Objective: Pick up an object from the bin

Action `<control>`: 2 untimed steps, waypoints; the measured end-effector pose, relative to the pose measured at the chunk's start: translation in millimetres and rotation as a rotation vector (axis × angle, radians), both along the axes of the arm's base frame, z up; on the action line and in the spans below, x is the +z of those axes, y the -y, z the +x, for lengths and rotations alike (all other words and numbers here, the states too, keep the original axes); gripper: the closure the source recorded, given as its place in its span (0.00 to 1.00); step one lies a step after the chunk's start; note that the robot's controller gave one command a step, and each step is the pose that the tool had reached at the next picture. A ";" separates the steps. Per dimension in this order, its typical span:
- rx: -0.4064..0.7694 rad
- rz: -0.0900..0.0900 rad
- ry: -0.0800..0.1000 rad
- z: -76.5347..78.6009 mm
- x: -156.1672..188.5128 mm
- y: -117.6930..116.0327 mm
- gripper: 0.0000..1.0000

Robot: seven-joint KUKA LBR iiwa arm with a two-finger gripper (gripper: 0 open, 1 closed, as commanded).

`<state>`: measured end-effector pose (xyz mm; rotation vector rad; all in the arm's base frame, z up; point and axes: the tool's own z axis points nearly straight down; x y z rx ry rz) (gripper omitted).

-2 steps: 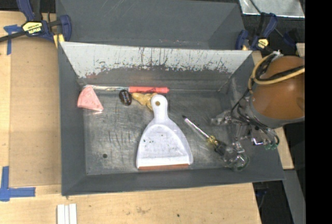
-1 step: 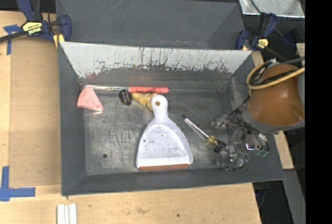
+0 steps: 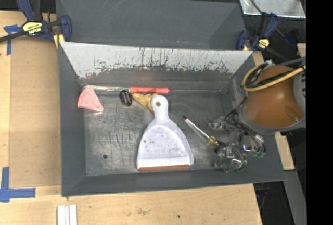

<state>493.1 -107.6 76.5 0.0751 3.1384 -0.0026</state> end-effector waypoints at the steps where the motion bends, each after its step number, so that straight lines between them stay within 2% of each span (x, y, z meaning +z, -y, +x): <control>1: -0.127 0.005 -0.005 -6.7 2.7 2.7 1.00; 2: -0.126 0.005 -0.006 -6.7 2.6 2.5 1.00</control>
Offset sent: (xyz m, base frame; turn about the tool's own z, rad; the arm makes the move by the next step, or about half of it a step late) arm 0.0000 0.0000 0.0000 0.0000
